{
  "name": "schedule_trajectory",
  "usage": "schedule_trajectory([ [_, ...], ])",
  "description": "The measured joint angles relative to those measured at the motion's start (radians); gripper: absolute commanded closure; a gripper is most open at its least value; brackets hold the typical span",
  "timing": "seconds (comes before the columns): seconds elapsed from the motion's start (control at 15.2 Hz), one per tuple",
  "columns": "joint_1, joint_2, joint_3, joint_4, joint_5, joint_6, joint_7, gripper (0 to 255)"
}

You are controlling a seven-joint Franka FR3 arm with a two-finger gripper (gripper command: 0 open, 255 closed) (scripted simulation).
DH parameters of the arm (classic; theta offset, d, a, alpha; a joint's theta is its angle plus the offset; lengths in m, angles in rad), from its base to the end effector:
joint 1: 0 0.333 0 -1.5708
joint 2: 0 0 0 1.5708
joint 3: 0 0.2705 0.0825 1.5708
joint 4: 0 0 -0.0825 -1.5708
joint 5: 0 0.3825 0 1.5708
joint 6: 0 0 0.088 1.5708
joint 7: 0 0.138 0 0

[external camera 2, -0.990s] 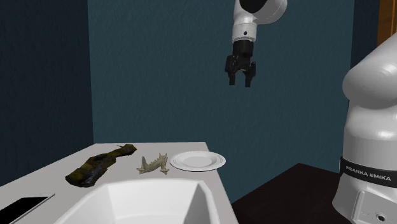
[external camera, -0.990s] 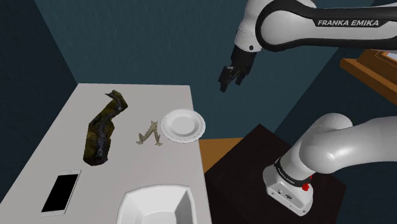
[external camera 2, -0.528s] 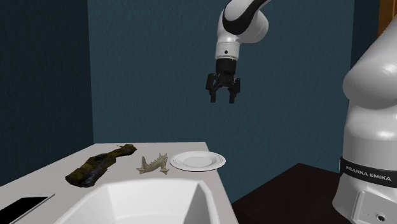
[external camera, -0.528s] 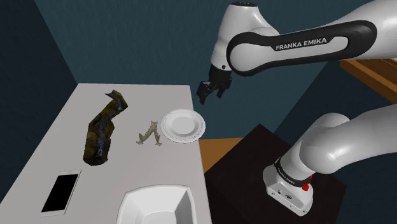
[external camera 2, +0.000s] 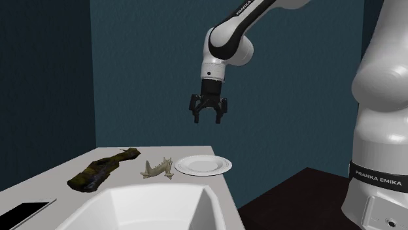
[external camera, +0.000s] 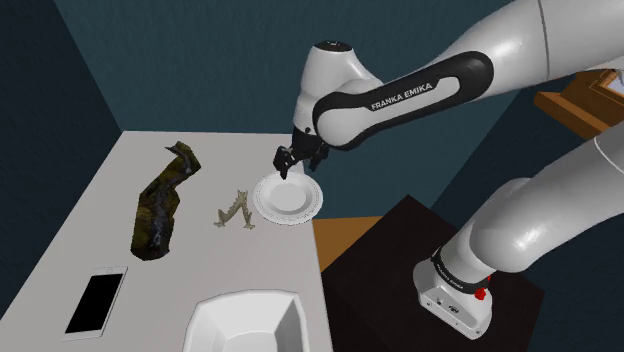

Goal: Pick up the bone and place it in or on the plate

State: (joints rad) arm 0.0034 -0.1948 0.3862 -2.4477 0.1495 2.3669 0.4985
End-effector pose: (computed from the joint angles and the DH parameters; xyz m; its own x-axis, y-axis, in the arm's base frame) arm 0.4446 0.1822 0.3034 0.9744 -0.2141 0.0689 -0.2081 -0.9744 -0.0852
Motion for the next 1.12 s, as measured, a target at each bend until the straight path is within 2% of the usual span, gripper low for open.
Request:
schedule_trajectory([
  [0.2, 0.0, 0.109, 0.038, 0.035, -0.048, 0.081, 0.102, 0],
  [0.53, 0.018, 0.325, 0.049, 0.147, -0.191, 0.185, 0.289, 0],
  [0.66, 0.038, 0.414, 0.031, 0.208, -0.251, 0.214, 0.354, 0],
  [0.92, 0.11, 0.577, -0.019, 0.34, -0.346, 0.249, 0.485, 0],
  [1.12, 0.136, 0.636, -0.041, 0.387, -0.373, 0.262, 0.518, 0],
])
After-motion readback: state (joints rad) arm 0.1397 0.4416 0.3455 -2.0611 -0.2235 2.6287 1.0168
